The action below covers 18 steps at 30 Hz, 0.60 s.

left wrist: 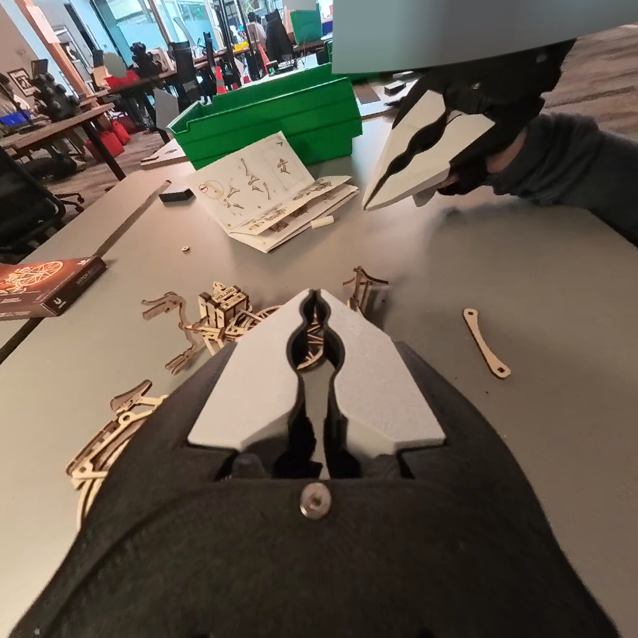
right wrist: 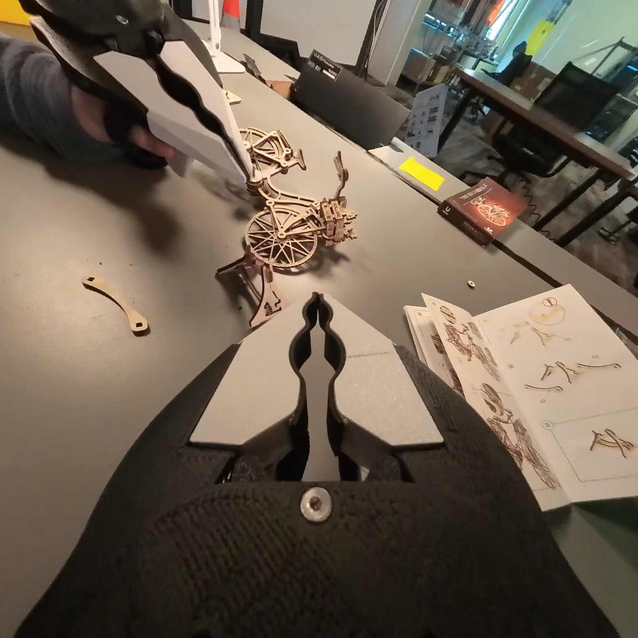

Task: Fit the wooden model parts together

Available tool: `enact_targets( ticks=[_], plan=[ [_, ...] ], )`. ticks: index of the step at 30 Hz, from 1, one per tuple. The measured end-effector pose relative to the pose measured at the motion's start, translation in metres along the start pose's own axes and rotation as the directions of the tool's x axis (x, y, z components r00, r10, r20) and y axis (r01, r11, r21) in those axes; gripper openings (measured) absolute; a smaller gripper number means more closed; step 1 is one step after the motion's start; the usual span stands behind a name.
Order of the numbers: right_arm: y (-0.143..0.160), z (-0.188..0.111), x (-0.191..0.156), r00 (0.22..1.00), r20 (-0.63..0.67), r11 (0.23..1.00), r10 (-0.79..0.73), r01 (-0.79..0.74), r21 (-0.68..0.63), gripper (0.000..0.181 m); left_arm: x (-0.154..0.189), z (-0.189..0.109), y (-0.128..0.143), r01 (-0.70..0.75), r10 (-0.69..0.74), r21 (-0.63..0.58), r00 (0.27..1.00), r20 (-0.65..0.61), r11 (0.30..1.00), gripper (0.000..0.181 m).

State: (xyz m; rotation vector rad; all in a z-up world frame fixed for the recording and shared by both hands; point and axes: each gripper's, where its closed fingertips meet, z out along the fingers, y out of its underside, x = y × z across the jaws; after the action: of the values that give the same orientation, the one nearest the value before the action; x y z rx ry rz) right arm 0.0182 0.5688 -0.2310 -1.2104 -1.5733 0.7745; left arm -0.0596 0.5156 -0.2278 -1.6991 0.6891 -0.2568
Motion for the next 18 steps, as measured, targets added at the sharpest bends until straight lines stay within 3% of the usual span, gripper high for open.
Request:
enact_targets(
  ticks=[4,10,18],
  plan=[
    [0.005,0.004,-0.004,1.0,0.014,0.999,-0.02,0.021,-0.039,0.0,0.004,0.002,0.003,-0.003,0.002,-0.021,0.999,-0.036,1.0,0.0],
    [0.026,0.009,0.03,0.935,-0.231,0.96,-0.268,0.239,-0.146,0.003,-0.001,0.0,-0.001,-0.024,0.023,0.009,1.0,0.014,1.0,0.0],
    [0.009,0.002,0.063,0.752,-0.483,0.892,-0.447,0.411,-0.186,0.05,-0.029,-0.015,-0.02,-0.121,0.082,0.174,0.974,0.213,0.977,0.036]
  ],
)
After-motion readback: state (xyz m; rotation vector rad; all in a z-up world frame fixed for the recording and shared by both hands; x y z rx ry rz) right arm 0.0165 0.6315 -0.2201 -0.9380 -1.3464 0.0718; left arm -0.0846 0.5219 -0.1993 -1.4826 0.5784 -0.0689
